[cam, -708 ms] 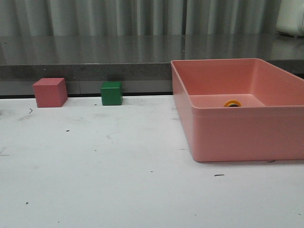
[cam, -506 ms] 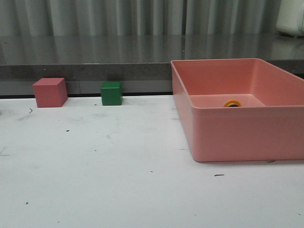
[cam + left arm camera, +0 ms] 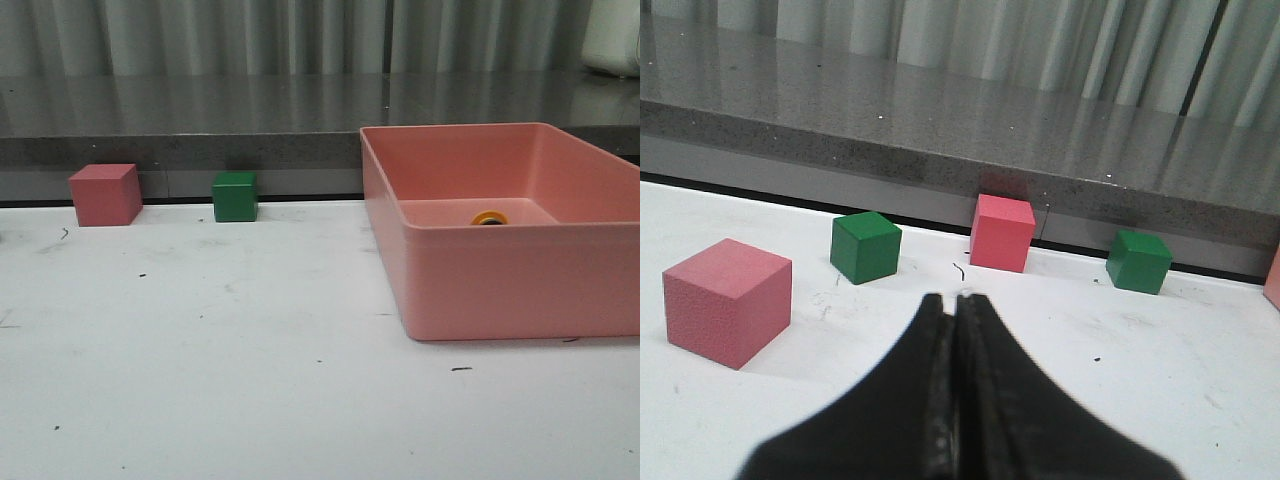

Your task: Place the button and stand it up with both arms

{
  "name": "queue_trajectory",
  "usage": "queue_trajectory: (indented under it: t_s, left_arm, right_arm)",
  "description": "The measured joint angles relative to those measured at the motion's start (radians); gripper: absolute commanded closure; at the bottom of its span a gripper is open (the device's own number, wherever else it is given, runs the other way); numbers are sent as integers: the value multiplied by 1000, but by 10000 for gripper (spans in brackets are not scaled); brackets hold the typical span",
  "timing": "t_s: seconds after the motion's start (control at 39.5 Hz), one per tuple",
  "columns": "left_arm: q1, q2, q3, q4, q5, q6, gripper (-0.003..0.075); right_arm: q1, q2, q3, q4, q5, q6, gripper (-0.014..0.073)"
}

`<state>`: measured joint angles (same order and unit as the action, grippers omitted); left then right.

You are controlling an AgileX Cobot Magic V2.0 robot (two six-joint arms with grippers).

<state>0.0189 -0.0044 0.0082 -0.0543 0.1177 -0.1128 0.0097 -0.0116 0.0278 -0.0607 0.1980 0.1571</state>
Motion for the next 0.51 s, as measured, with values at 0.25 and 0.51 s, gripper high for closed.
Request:
queue_trajectory:
  t_s: [0.25, 0.51]
  left_arm:
    - [0, 0, 0, 0, 0, 0, 740]
    - [0, 0, 0, 0, -8, 0, 740]
  right_arm:
    - [0, 0, 0, 0, 0, 0, 663]
    - [0, 0, 0, 0, -29, 0, 663]
